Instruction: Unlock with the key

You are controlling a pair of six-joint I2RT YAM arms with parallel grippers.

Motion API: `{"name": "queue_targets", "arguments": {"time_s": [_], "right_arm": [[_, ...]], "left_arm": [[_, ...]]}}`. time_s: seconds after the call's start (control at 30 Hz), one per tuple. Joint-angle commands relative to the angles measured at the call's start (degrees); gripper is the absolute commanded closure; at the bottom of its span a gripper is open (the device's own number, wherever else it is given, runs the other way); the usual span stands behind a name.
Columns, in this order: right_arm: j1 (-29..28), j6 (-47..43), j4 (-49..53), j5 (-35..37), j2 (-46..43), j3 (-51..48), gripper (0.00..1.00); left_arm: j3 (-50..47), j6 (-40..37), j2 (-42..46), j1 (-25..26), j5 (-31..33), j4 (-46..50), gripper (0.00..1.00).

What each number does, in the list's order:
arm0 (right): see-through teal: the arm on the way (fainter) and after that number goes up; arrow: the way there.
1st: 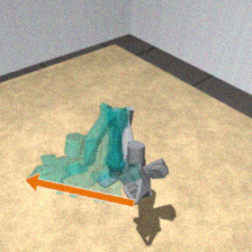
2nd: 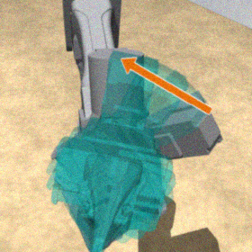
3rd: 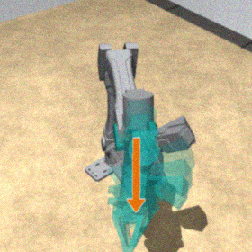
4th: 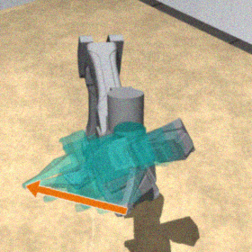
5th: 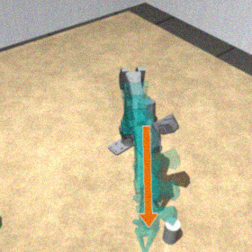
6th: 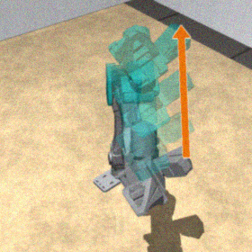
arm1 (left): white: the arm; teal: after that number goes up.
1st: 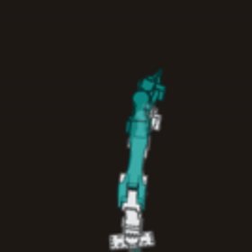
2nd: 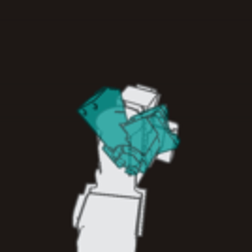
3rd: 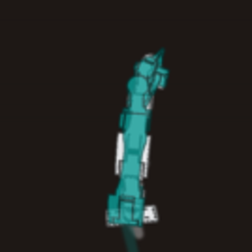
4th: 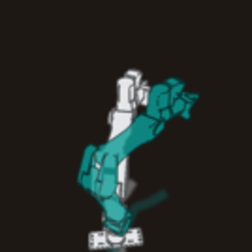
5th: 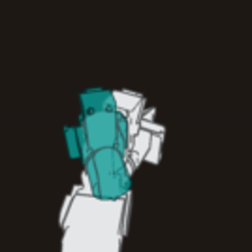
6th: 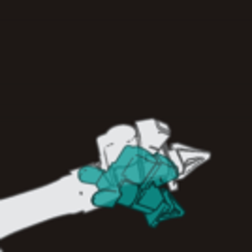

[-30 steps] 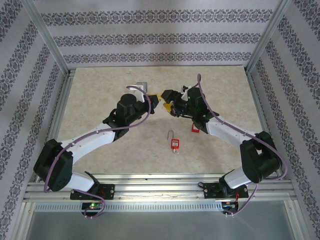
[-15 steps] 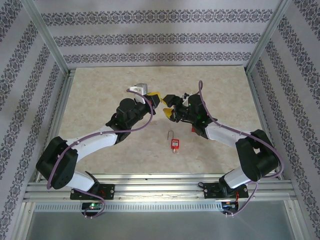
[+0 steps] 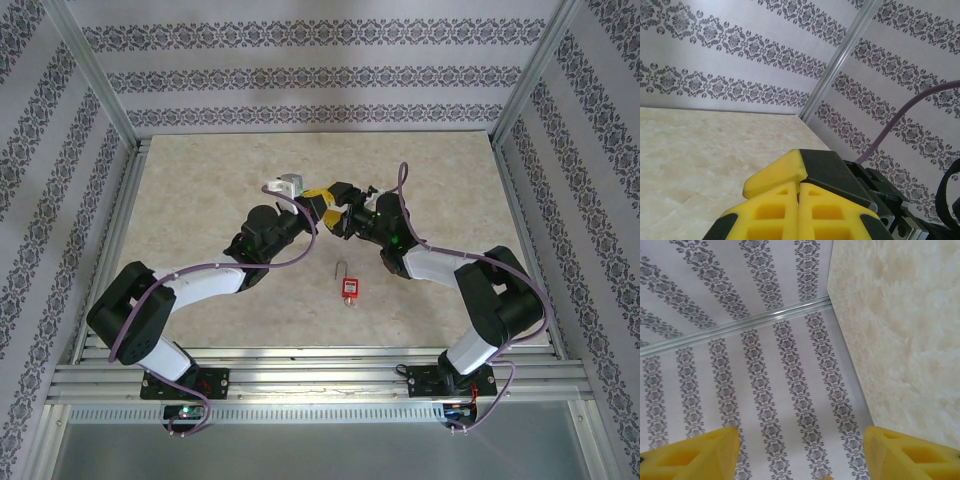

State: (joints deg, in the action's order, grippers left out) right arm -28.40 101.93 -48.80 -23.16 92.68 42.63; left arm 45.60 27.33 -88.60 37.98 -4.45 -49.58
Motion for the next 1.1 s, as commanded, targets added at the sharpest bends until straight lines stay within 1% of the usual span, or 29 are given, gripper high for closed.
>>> {"name": "queue_targets", "arguments": {"time_s": [0.0, 0.23, 0.5, 0.67, 0.7, 0.83, 1.0, 1.07], "right_arm": [[-1.03, 2.48, -5.72, 1.47, 0.55, -0.7, 0.35], [-1.7, 4.65, -8.41, 1.93, 1.53, -0.11, 0.42], [-1.47, 4.53, -8.43, 2.42, 0.6, -0.88, 0.57], [-0.99, 4.2, -8.07, 2.5, 0.04, -1.32, 0.64], [-0.88, 4.02, -8.07, 2.42, -0.04, -1.41, 0.67], [-0.36, 3.0, -6.88, 2.42, -1.05, -1.94, 0.71], [-0.25, 1.88, -6.12, 1.8, -1.27, -1.5, 0.8], [-0.16, 1.37, -5.34, 1.89, -1.67, -1.59, 0.81]], "left_arm": [[-0.12, -2.06, -0.61, 1.81, -0.61, -5.58, 1.0], [-1.56, -2.97, -0.66, 2.45, 0.4, -6.4, 1.0], [-3.15, -3.31, -0.09, 2.54, 1.23, -7.08, 1.0], [-3.81, -3.45, 0.34, 2.54, 1.37, -7.19, 1.0], [-4.09, -3.51, 0.43, 2.54, 1.58, -7.45, 1.0], [-4.96, -3.48, 1.2, 2.54, 1.9, -7.62, 1.0], [-5.63, -3.11, 1.49, 2.54, 1.85, -8.47, 1.0], [-6.1, -2.94, 1.74, 2.54, 2.16, -8.74, 1.0]]}}
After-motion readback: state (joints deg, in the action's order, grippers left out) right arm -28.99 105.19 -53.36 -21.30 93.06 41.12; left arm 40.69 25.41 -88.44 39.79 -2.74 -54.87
